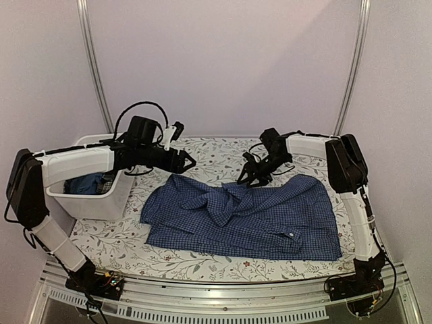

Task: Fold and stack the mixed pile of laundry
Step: Pick up the rectangle-folded shirt from the center of the board.

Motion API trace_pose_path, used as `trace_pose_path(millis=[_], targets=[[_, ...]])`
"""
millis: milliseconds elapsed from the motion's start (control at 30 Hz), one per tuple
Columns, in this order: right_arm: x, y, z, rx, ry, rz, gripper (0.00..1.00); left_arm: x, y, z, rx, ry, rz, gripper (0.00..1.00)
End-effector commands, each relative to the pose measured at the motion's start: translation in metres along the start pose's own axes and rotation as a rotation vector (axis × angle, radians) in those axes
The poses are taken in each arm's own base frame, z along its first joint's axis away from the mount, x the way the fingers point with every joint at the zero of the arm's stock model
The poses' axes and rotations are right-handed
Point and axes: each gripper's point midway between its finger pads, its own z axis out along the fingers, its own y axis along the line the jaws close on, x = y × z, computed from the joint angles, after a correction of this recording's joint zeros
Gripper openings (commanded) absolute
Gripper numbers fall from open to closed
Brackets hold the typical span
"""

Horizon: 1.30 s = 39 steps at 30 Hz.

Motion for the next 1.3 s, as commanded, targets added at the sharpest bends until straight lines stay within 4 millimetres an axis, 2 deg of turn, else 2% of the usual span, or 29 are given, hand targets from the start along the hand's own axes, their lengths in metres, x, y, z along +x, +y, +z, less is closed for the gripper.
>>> trace_pose_path(millis=[0,67,167,200,233,267,300,333,400,500,700,800,867,933,1000,1067,1100,1167,1200,1267], targets=[[0.01,-0.011,0.017,0.043,0.06,0.026,0.5,-0.009,0.014,-0.01,-0.068,-0.04,-0.037,0.76],[0.004,-0.005,0.014,0.032,0.04,0.002,0.33,-0.008,0.016,-0.01,-0.074,-0.038,-0.044,0.76],[-0.015,0.006,-0.001,0.049,-0.032,-0.039,0.09,-0.005,0.019,-0.009,-0.085,-0.033,-0.058,0.76],[-0.021,0.01,-0.008,0.055,-0.055,-0.052,0.06,-0.005,0.019,-0.008,-0.091,-0.034,-0.06,0.76],[-0.026,0.011,-0.012,0.07,-0.07,-0.057,0.08,-0.005,0.02,-0.008,-0.092,-0.037,-0.062,0.76],[-0.029,0.008,-0.017,0.091,-0.085,-0.054,0.18,-0.006,0.02,-0.007,-0.089,-0.039,-0.06,0.76],[-0.031,0.006,-0.021,0.12,-0.094,-0.05,0.34,-0.008,0.02,-0.005,-0.086,-0.043,-0.06,0.77],[-0.032,-0.001,-0.024,0.164,-0.103,-0.039,0.42,-0.009,0.02,-0.003,-0.086,-0.04,-0.059,0.77],[-0.03,-0.013,-0.029,0.241,-0.106,-0.02,0.49,-0.01,0.021,0.001,-0.089,-0.026,-0.06,0.77],[-0.025,-0.021,-0.027,0.27,-0.087,-0.009,0.51,-0.013,0.022,0.005,-0.09,-0.023,-0.061,0.77],[0.001,-0.033,0.008,0.226,0.03,0.019,0.51,-0.016,0.026,0.007,-0.107,-0.028,-0.053,0.78],[0.0,-0.013,0.018,0.108,0.025,-0.004,0.47,-0.015,0.026,0.01,-0.105,-0.024,-0.062,0.78],[-0.007,0.006,0.017,0.011,0.008,-0.007,0.45,-0.012,0.027,0.012,-0.103,-0.017,-0.07,0.79],[-0.012,0.015,0.019,-0.048,0.002,0.0,0.4,-0.011,0.028,0.014,-0.106,-0.013,-0.074,0.8],[-0.018,0.02,0.018,-0.063,-0.008,-0.004,0.28,-0.013,0.028,0.015,-0.11,-0.015,-0.073,0.82],[-0.025,0.026,0.014,-0.07,-0.032,-0.033,0.11,-0.018,0.03,0.016,-0.117,-0.021,-0.072,0.85],[-0.031,0.031,0.007,-0.068,-0.057,-0.053,0.05,-0.021,0.029,0.016,-0.116,-0.026,-0.071,0.88],[-0.043,0.047,-0.009,-0.082,-0.112,-0.106,0.01,-0.028,0.026,0.017,-0.102,-0.038,-0.064,0.94],[-0.05,0.055,-0.017,-0.086,-0.143,-0.138,0.0,-0.032,0.024,0.018,-0.093,-0.043,-0.06,0.97],[-0.065,0.081,-0.046,-0.101,-0.23,-0.213,0.0,-0.039,0.02,0.021,-0.066,-0.045,-0.052,0.99]])
